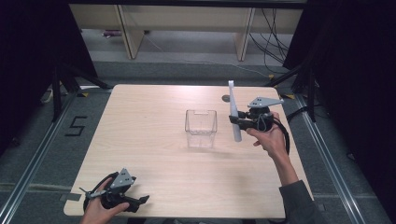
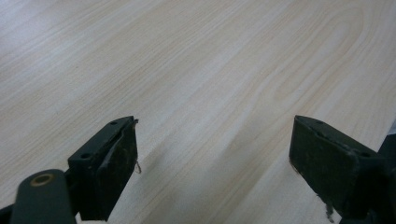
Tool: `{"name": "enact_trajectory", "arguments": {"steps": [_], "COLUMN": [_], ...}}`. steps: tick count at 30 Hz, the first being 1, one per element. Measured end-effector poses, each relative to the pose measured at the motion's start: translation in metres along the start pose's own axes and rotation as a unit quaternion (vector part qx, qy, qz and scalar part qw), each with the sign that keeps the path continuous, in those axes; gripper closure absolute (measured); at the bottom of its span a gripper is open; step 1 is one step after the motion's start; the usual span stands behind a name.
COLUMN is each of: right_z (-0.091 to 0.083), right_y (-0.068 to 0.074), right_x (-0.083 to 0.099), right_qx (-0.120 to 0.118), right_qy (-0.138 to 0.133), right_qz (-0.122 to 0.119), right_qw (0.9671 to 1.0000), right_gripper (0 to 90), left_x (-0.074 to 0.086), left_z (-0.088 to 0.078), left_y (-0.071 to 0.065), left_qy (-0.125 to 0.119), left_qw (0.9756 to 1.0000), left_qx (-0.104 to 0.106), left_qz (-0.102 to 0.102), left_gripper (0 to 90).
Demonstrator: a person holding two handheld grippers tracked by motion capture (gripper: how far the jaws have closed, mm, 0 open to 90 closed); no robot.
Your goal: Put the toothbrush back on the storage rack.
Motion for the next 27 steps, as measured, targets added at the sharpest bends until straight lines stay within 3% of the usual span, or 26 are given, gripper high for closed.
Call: {"name": "enact_trajectory", "arguments": {"steps": [5, 9, 13, 19, 24, 27], "right_z": [0.003, 0.004, 0.005, 0.009, 0.013, 0.014], "right_y": [0.003, 0.008, 0.012, 0.022, 0.027, 0.03], "right_x": [-0.013, -0.018, -0.028, -0.04, -0.052, -0.055], "right_qx": [-0.005, -0.011, -0.018, -0.032, -0.042, -0.044], "right_qy": [-0.003, -0.002, 0.0, -0.004, -0.009, -0.007], "right_qz": [-0.016, -0.007, -0.014, -0.006, -0.019, -0.013], "right_qw": [0.9999, 0.9999, 0.9997, 0.9995, 0.9989, 0.9989], "right_gripper": [66.8, 66.8, 66.8, 66.8, 66.8, 66.8], "left_x": [0.0, 0.0, -0.001, -0.001, -0.001, -0.001], "left_z": [0.0, 0.001, 0.001, 0.001, 0.001, 0.0], "left_y": [0.0, -0.001, -0.001, -0.001, -0.001, -0.001], "left_qy": [0.0, 0.0, -0.005, -0.006, -0.005, -0.007], "left_qw": [1.0, 1.0, 1.0, 1.0, 1.0, 1.0], "left_qx": [0.001, 0.002, 0.002, 0.002, 0.001, 0.002], "left_qz": [0.0, -0.001, -0.005, -0.007, -0.007, -0.007], "left_gripper": [15.0, 15.0, 15.0, 15.0, 15.0, 15.0]}}
Point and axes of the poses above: each handheld gripper's, and its own axes: z roughly forward along the jaws, x roughly out of its underside, y roughly to its left, the point moved 9 cm from there along z, roughly forward along the jaws, and after that the axes turned 2 degrees about y, right-handed, at the moved point
